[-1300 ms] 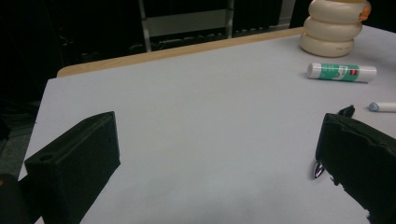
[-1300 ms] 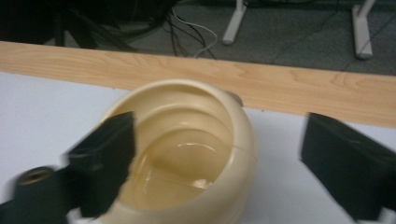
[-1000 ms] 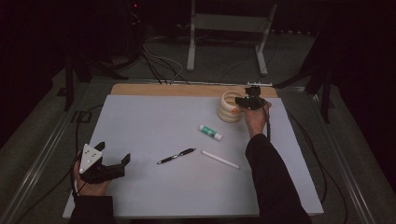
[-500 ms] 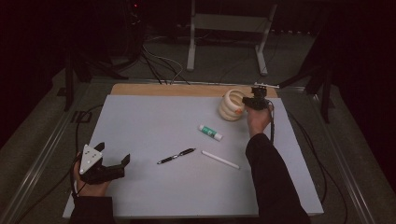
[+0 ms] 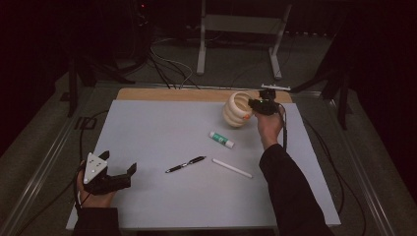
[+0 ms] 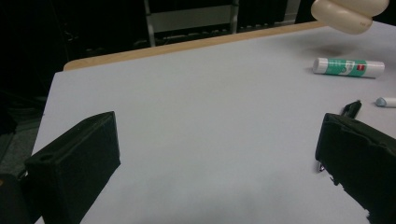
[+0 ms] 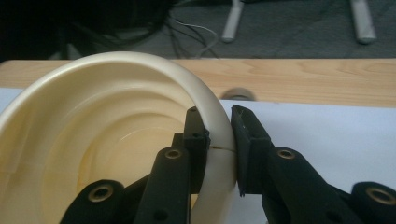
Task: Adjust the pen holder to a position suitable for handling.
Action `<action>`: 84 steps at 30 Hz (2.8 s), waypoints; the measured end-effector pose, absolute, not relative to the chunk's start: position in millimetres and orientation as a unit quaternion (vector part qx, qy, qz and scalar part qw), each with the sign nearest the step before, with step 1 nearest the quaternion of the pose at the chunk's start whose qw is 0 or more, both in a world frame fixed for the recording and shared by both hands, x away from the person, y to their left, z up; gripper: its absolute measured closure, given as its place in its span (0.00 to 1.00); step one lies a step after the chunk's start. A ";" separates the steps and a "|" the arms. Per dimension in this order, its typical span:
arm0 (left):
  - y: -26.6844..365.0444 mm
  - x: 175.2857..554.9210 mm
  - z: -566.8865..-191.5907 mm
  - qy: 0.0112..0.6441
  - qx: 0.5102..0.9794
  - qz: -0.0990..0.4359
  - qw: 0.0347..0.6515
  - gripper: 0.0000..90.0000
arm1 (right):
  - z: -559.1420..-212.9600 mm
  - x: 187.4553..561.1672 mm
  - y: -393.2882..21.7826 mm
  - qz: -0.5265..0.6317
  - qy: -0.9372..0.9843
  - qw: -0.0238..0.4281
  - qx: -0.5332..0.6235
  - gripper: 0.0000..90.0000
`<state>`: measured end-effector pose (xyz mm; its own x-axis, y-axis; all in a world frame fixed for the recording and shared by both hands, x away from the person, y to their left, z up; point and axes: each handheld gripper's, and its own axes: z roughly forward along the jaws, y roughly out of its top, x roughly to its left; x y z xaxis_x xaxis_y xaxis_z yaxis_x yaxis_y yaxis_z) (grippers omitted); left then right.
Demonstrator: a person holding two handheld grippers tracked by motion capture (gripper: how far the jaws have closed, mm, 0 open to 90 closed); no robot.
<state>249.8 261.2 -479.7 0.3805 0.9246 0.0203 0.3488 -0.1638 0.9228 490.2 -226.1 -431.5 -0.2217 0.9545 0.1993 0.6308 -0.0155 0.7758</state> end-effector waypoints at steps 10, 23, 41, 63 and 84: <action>259.7 251.4 -480.1 0.456 0.697 0.314 0.456 0.00 | -422.7 475.3 -193.8 0.409 0.703 0.190 0.551 0.87; 259.4 251.3 -480.8 0.454 0.697 0.313 0.458 0.00 | -414.9 454.8 -155.8 0.430 0.728 0.144 0.513 0.86; 259.4 251.5 -481.1 0.453 0.698 0.312 0.459 0.00 | -426.9 435.3 -100.9 0.417 0.768 0.131 0.469 0.86; 259.5 252.0 -481.8 0.452 0.698 0.312 0.460 0.00 | -459.5 431.7 -64.1 0.361 0.795 0.138 0.467 0.86; 259.5 252.7 -482.7 0.450 0.699 0.308 0.463 0.00 | -461.1 430.7 -52.4 0.369 0.797 0.132 0.459 0.65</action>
<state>252.7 259.5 -482.7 0.4052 0.9141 0.0142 0.3443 -0.1670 0.9239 430.7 -52.4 -461.1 -0.5436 0.8297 0.1273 0.6346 0.3069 0.7093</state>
